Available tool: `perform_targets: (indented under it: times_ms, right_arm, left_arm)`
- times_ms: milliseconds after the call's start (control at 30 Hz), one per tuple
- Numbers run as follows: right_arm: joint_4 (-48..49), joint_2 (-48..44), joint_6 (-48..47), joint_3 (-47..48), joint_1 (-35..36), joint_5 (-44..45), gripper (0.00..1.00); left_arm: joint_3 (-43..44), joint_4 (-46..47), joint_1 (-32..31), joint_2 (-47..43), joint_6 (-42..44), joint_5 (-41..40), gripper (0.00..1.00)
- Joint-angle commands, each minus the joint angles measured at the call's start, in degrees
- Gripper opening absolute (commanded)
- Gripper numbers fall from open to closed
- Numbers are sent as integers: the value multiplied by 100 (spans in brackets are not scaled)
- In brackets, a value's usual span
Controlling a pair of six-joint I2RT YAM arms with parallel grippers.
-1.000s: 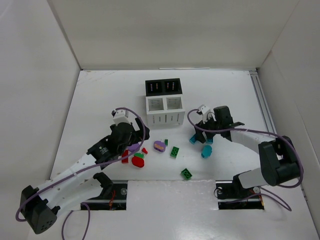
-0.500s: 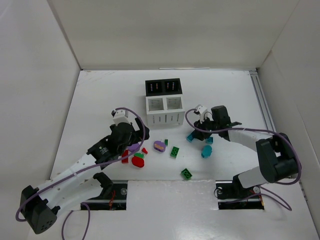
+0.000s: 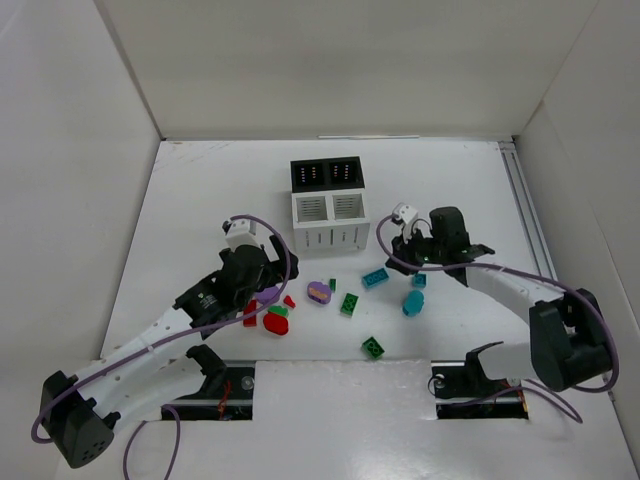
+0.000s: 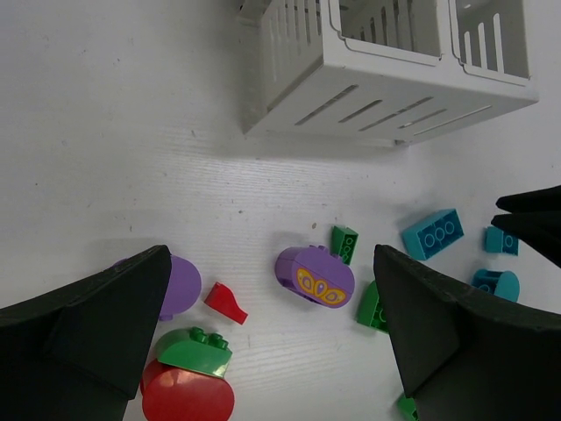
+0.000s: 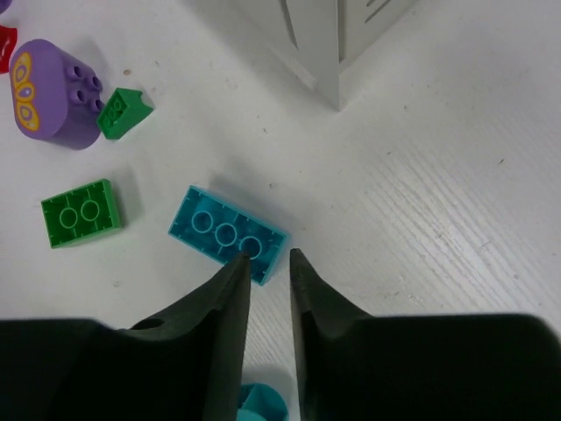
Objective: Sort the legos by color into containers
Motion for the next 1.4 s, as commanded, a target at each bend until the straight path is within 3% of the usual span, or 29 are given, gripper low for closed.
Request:
perform_targets:
  times_ms: [0,100,233,367,433,733,833,867,1000,1167,1267,1367]
  right_arm:
    - [-200,-170,-353,278,99,8,32]
    - [-665,-170,-1342,452,607,139,50]
    - [-1360,-47,-2173,718,1591,1324,74]
    - [-1115,173,-2235,831,1646,1405,82]
    - [-1115,365,-2323,910,1646,1537,96]
    - [-1088,1254,-2323,1192,1646,2064,100]
    - [-1141,1421,-2217,1262,1646,2257,83]
    - [-1141,1491,-2157,1262,1646,2258,67]
    - [-1141,1387,-2156,1315,1646,2258,37]
    - [-1370,211,-2050,1368,1646,2048,24]
    - [-1309,-527,-1945,1604,1646,1785,21]
    - [-1002,-688,-1945,2016,1594,1372,21]
  left_arm:
    - [252,27,-26,-93,39,-142,100]
    - [252,27,-26,-93,100,-90,100]
    - [182,220,-26,-93,162,69,100]
    - [111,335,-26,-93,224,140,100]
    - [111,335,-26,-93,293,192,100]
    - [111,387,-26,-41,355,192,100]
    - [111,387,-26,-41,355,140,100]
    - [111,387,-26,-41,355,140,100]
    - [111,387,-26,-41,355,140,100]
    - [111,335,-26,-102,355,87,100]
    - [111,335,-26,-155,303,87,100]
    - [59,387,-26,-155,303,140,100]
